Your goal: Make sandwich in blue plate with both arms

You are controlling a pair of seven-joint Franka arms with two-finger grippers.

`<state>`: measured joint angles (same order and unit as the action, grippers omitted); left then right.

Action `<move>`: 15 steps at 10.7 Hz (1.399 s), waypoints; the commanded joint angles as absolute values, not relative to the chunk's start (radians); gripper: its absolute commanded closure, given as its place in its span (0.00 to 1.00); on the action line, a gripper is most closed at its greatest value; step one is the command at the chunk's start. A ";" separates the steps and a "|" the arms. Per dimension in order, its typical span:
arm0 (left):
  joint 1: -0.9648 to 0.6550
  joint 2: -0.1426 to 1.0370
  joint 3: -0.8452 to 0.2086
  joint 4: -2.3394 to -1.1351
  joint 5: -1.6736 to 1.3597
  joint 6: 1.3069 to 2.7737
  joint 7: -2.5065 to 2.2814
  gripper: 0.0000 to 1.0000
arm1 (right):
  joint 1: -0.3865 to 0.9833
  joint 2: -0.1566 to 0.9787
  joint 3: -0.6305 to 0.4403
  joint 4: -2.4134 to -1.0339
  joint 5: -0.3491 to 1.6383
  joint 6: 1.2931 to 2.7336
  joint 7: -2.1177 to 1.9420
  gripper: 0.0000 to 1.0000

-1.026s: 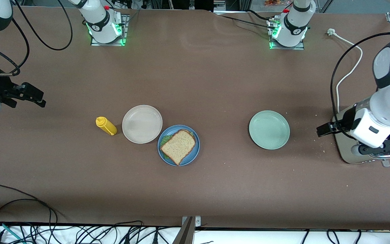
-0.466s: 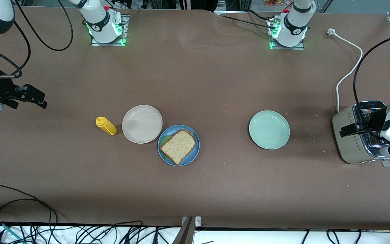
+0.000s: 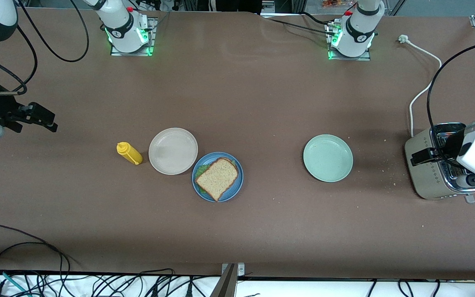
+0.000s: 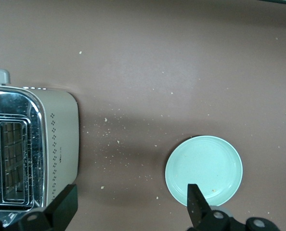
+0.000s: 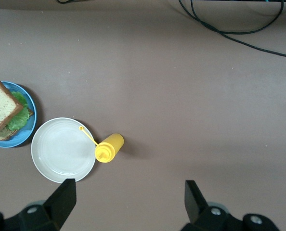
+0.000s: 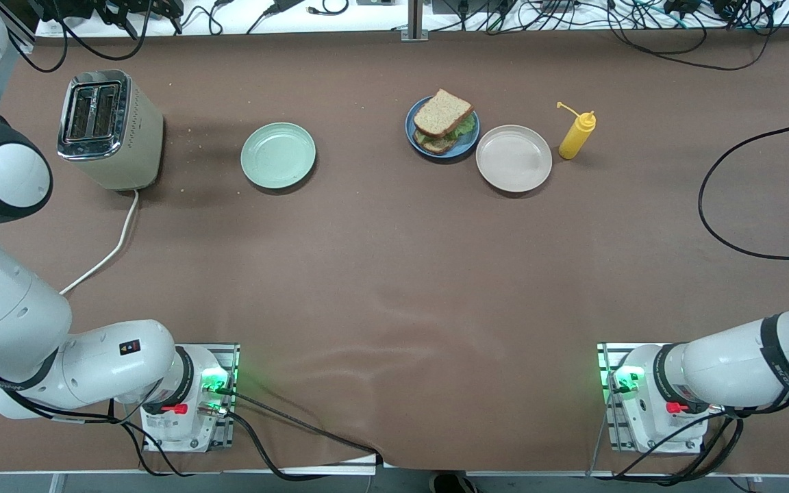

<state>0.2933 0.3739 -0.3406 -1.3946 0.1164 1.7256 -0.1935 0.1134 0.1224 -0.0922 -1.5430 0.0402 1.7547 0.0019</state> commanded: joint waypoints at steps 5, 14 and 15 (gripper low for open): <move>0.339 0.308 -0.351 -1.480 0.035 1.759 -0.052 0.00 | 0.118 0.135 -0.092 -1.517 0.025 1.743 0.018 0.00; 0.328 0.314 -0.351 -1.482 0.046 1.759 -0.054 0.00 | 0.118 0.124 -0.094 -1.516 0.034 1.729 0.017 0.00; 0.328 0.314 -0.351 -1.482 0.046 1.759 -0.054 0.00 | 0.118 0.118 -0.095 -1.513 0.032 1.723 0.015 0.00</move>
